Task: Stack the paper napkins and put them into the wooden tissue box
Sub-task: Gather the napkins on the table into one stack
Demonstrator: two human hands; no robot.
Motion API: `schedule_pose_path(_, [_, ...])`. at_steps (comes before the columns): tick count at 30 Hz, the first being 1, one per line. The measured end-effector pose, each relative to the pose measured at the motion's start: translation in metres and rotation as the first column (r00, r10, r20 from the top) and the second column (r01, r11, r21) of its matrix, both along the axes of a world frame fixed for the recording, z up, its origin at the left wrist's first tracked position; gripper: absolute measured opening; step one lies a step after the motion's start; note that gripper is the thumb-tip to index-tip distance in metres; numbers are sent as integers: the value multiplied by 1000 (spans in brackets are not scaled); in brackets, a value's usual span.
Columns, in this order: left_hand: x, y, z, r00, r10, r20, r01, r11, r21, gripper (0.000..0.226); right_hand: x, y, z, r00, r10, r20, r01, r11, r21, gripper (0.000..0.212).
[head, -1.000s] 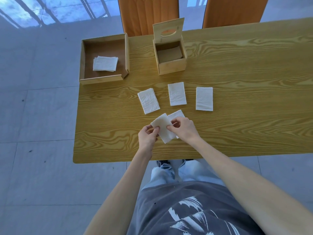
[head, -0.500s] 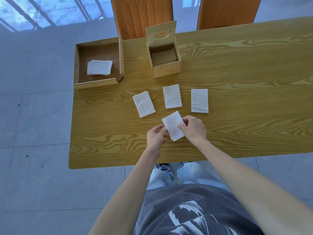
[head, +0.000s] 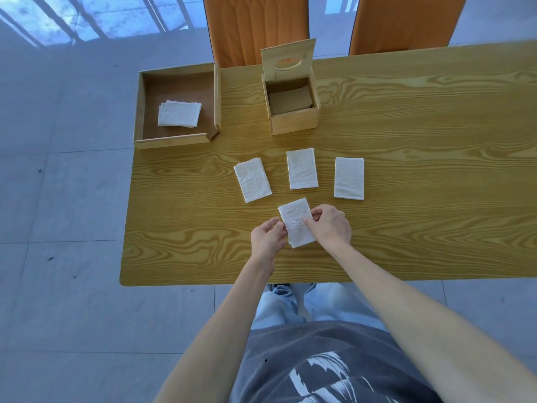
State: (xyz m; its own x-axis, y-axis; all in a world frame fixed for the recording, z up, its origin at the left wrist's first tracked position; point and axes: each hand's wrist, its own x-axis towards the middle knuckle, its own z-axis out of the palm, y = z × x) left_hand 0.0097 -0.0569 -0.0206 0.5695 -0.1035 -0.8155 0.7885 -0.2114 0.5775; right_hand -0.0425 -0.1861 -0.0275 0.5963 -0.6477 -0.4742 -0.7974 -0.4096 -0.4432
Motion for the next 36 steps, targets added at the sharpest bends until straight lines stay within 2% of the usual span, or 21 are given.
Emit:
schedule_pose_path(7, [1, -1, -4, 996, -65, 65, 60, 996, 73, 40, -2, -15, 5, 999, -36, 23, 36, 999, 18, 25])
schedule_pose_path(12, [2, -4, -9, 974, -159, 163, 125, 971, 203, 38, 6, -54, 13, 965, -247, 92, 255, 964, -77, 33])
schedule_pose_path(17, [0, -11, -12, 934, -278, 224, 170, 898, 405, 30, 16, -82, 10, 929, -370, -33, 364, 925, -110, 53])
schedule_pose_path(20, [1, -15, -7, 913, -338, 229, 198, 857, 476, 31, 21, -88, 7, 904, -418, -90, 409, 907, -103, 52])
schedule_pose_path(26, [2, -21, -3, 905, -368, 213, 220, 833, 507, 27, 24, -95, -3, 897, -437, -59, 434, 899, -58, 47])
schedule_pose_path(29, [3, -21, -6, 912, -355, 207, 212, 839, 502, 25, 22, -92, 5, 895, -447, -4, 446, 895, -23, 35])
schedule_pose_path(33, [-1, -23, -9, 906, -354, 232, 202, 842, 500, 24, 12, -87, 5, 878, -452, 157, 450, 892, 50, 24])
schedule_pose_path(36, [-8, -25, -10, 902, -346, 257, 188, 853, 487, 23, 4, -82, 8, 832, -495, 252, 460, 868, 185, 23])
